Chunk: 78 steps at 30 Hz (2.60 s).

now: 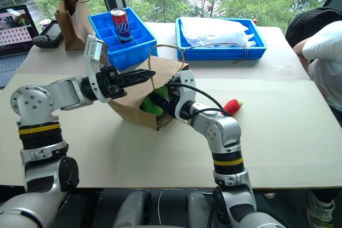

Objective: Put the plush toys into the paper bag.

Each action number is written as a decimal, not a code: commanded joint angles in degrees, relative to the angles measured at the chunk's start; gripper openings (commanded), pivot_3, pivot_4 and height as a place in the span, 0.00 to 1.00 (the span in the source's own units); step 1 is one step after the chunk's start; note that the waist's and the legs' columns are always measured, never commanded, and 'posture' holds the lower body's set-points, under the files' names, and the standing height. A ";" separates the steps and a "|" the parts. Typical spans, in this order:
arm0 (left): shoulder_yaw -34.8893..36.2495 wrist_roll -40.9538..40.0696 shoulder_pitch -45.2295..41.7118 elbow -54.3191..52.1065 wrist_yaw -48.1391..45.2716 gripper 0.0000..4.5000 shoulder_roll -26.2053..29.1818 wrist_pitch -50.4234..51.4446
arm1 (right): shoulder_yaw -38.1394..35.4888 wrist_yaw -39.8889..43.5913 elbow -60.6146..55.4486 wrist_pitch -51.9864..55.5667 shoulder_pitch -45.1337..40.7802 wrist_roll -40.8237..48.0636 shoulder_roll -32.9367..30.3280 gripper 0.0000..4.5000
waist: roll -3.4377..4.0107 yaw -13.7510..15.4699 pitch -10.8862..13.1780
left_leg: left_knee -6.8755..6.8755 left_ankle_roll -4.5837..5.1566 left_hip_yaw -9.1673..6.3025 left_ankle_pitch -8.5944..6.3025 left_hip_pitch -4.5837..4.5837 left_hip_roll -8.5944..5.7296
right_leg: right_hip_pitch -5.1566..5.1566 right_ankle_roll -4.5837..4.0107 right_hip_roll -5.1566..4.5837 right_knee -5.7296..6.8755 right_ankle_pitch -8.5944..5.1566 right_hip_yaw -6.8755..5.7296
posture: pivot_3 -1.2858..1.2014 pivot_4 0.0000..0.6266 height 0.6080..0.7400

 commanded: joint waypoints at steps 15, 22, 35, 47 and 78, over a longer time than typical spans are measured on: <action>0.16 -2.64 2.89 -3.74 1.25 0.00 -2.10 -2.70 | -17.34 -0.95 -10.18 2.19 10.66 -2.56 -24.08 0.99 | 0.00 0.49 0.00 | -0.01 -0.02 0.03 0.02 0.01 -0.03 | 0.09 0.00 -0.01 -0.17 -0.01 0.02 | 0.52 0.24 0.68; 0.33 -3.45 3.11 -4.18 2.29 0.00 -2.48 -2.94 | -15.14 -1.82 1.74 -6.26 14.71 -6.67 -19.52 0.68 | 0.03 -0.14 0.01 | -0.08 -0.01 0.10 0.03 0.02 0.00 | 0.04 -0.01 0.01 -0.17 -0.01 0.11 | 0.52 0.24 0.68; 0.67 -7.49 3.91 -5.20 6.86 0.00 -3.94 -2.12 | -18.87 12.41 -10.28 -2.02 10.76 4.90 -29.76 0.01 | 0.07 -0.04 0.04 | -0.09 -0.03 0.06 0.07 0.02 -0.05 | 0.09 -0.01 -0.03 -0.20 -0.01 0.08 | 0.52 0.24 0.68; 0.12 -9.68 2.73 -4.31 8.83 0.00 -3.66 -3.37 | -3.48 5.14 -9.65 4.55 1.32 9.16 -13.59 0.01 | 0.08 0.04 0.04 | -0.10 -0.03 -0.02 0.08 -0.02 -0.05 | 0.08 -0.02 -0.01 -0.20 -0.01 0.03 | 0.52 0.24 0.68; -1.74 -9.30 0.77 -1.54 7.46 0.00 -1.37 -5.59 | -2.00 22.96 -21.26 -2.73 17.76 7.78 -34.52 0.95 | 0.08 0.73 0.05 | -0.13 -0.06 -0.04 0.11 -0.08 -0.04 | 0.05 -0.03 0.00 -0.29 0.00 -0.01 | 0.52 0.24 0.68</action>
